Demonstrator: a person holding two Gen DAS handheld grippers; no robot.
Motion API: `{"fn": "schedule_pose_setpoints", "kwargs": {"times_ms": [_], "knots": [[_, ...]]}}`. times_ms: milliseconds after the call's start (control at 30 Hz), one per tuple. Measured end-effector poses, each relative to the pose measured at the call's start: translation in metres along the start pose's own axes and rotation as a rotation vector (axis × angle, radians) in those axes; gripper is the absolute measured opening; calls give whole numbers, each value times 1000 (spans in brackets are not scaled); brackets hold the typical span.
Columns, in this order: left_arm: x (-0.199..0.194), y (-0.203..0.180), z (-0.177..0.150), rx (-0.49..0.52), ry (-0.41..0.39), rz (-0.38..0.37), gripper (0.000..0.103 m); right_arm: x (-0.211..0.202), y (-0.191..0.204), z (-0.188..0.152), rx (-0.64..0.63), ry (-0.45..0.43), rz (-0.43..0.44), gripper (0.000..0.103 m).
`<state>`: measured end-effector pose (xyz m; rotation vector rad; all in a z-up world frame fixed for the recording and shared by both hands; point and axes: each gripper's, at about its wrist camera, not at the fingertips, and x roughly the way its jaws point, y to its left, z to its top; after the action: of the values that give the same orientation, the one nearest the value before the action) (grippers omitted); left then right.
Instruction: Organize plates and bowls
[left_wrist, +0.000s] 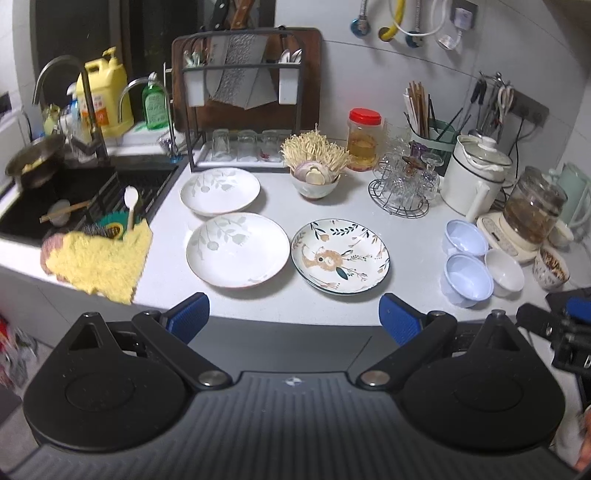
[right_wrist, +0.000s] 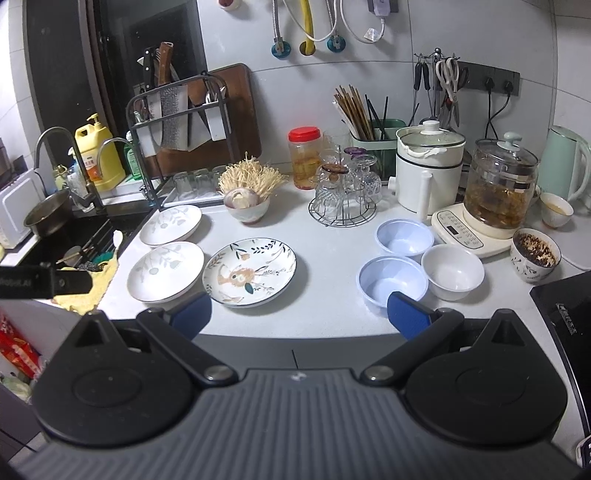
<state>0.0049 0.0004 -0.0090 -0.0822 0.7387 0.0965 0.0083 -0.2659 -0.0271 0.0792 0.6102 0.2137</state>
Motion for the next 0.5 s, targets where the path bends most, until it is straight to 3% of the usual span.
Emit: {"fn": "schedule_pose_setpoints", "kwargs": {"times_ms": [500], "knots": [[2,7,0,-60,6,5,100,4,-1,-2,18,25,26,103]]}}
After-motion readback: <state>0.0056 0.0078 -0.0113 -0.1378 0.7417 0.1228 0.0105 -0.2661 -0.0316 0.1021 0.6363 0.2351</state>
